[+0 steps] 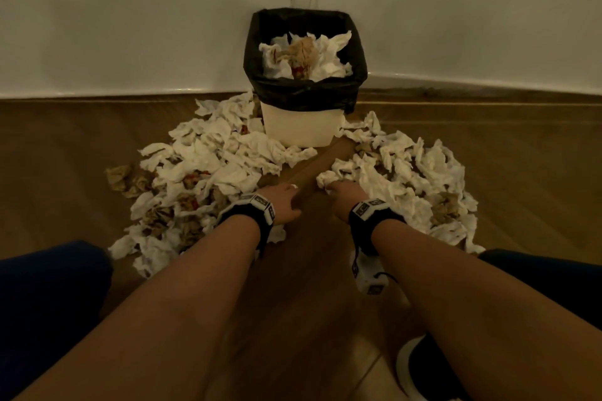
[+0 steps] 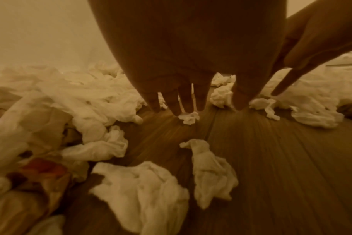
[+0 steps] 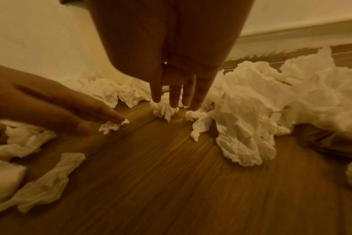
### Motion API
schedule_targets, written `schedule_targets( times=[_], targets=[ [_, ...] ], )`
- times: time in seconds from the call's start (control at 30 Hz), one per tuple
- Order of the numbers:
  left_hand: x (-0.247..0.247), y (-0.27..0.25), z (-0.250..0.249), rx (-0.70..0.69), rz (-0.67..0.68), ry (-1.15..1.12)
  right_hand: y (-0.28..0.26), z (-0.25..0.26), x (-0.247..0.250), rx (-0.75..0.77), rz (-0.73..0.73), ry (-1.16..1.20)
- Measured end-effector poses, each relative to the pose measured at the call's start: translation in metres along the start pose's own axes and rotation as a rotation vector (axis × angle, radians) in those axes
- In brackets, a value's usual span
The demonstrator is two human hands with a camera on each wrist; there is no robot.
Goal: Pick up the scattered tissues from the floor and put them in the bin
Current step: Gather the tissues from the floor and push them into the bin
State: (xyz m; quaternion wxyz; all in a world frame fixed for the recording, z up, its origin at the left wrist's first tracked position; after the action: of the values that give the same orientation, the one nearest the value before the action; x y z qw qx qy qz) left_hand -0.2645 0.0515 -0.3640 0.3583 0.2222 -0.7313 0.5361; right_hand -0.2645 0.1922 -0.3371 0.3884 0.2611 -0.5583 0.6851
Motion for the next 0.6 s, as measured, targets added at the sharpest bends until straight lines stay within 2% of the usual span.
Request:
schedule_targets(
  times=[0.13, 0.33, 0.47, 0.6],
  targets=[
    [-0.018, -0.012, -0.002, -0.123, 0.011, 0.106, 0.0, 0.005, -0.003, 0.002, -0.029, 0.02],
    [-0.028, -0.026, 0.007, -0.104, -0.059, 0.071, 0.008, 0.024, 0.0, 0.061, -0.092, -0.06],
    [-0.028, -0.03, 0.007, -0.11, -0.029, 0.047, 0.025, 0.026, -0.003, 0.043, -0.054, -0.114],
    [-0.02, -0.026, 0.001, -0.126, -0.093, -0.027, 0.038, 0.018, -0.02, 0.001, 0.046, -0.213]
  ],
)
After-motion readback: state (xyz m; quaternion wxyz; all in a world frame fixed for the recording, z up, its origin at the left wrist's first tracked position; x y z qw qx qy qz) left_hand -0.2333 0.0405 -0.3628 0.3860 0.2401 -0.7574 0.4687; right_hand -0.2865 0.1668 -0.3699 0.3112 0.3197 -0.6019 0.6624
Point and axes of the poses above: each hand's wrist, its own y-axis towards the middle knuckle, its own x-axis out of the back of the hand, z = x × y, the point moved 8 cm from there along y, towards the middle knuckle, and after that the axes turned 2 degrees about x, right-handed, at the moved point
